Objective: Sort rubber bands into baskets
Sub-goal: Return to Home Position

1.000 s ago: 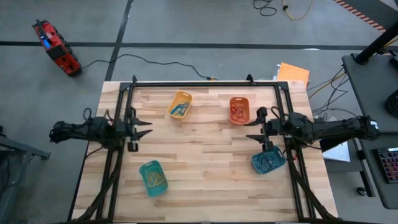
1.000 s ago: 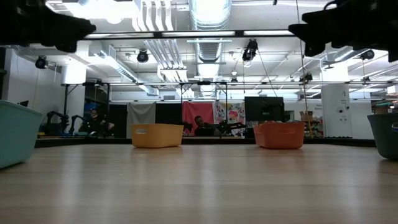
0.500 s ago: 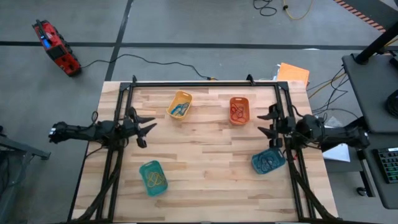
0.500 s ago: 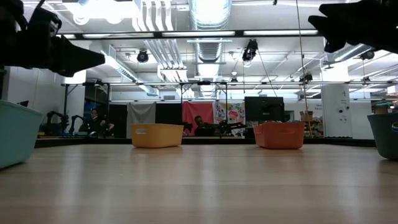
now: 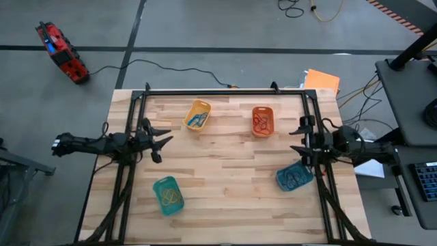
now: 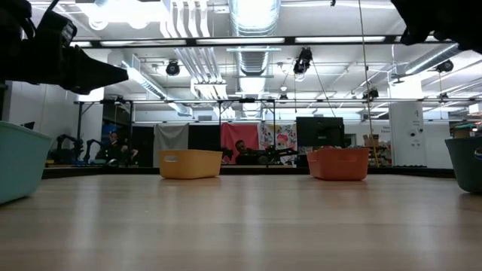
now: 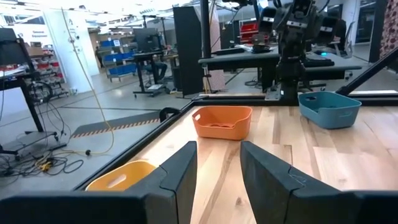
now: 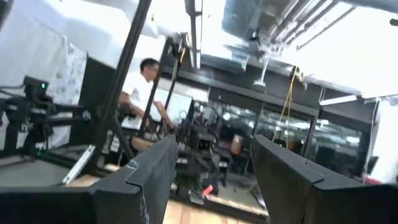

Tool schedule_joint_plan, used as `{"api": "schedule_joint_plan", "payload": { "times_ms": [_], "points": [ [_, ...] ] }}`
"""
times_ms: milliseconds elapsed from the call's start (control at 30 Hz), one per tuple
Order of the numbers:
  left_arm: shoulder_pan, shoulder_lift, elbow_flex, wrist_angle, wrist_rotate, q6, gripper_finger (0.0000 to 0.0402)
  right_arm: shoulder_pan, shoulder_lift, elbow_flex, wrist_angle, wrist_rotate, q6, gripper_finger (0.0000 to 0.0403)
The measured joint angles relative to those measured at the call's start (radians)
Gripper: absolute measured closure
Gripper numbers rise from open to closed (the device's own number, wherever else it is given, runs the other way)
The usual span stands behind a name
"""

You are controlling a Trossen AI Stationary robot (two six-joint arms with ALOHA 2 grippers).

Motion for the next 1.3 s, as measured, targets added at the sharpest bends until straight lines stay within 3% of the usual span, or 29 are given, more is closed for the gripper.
{"api": "schedule_joint_plan", "payload": {
  "times_ms": [300, 567, 1300],
  "points": [
    [0.0, 0.027, 0.0, 0.001, 0.001, 0.0, 0.0294, 0.0, 0.002, 0.129, -0.262, 0.008, -0.03, 0.0202],
    [0.0, 0.046, 0.0, 0.001, 0.001, 0.0, 0.0294, 0.0, 0.001, 0.094, -0.216, -0.119, -0.009, 0.0202],
    [0.0, 0.09, 0.0, 0.0, 0.002, 0.0, 0.0294, 0.0, 0.013, -0.024, -0.168, -0.12, 0.021, 0.0202]
  ]
}}
